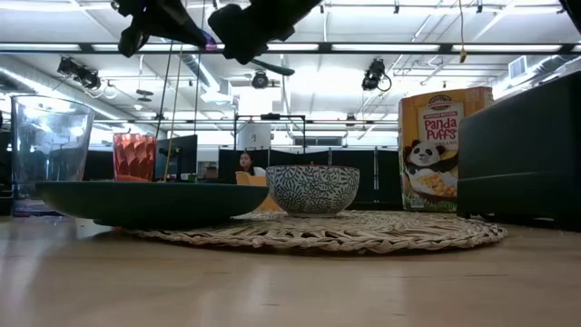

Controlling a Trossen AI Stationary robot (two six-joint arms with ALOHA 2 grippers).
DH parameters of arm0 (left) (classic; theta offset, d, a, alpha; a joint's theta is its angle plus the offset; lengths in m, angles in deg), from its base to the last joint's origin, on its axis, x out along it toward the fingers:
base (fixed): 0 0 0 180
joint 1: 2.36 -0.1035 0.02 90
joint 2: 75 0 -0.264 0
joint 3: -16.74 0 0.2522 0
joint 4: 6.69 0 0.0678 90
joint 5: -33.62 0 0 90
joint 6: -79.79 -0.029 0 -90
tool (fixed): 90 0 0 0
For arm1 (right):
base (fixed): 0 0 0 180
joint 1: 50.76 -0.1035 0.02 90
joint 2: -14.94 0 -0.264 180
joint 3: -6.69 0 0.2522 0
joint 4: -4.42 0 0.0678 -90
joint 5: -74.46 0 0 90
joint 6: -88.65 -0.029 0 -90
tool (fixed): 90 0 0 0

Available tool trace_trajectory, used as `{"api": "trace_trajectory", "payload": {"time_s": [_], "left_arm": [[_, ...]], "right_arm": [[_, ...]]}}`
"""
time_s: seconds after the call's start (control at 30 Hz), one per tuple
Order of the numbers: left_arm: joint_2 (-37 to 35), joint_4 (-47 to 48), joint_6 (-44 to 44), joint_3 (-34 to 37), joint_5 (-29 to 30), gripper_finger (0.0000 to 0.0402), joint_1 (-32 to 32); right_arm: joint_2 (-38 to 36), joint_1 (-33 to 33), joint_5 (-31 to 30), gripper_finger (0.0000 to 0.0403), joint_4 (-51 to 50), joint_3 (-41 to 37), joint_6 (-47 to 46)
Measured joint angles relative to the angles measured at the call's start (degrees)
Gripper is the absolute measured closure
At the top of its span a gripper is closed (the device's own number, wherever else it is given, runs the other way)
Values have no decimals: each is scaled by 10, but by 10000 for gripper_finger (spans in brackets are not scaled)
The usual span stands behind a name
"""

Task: Arrange a breakfast setting
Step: Put the blue spoon on the right side of the brown table mat

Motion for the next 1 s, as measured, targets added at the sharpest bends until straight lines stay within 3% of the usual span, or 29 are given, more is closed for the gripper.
{"api": "trace_trajectory", "payload": {"time_s": [0.43,0.57,0.87,1.0], "left_arm": [[1,-20,0,0,-2,388,0],[1,-20,-15,0,-3,384,0],[-8,-12,-82,-6,-5,299,-1],[-39,-5,-145,-36,-11,245,0]], "right_arm": [[0,14,12,384,1,0,-32],[0,14,12,387,1,0,-35],[0,8,6,388,-13,0,-82],[-14,-10,8,388,-80,0,-174]]}}
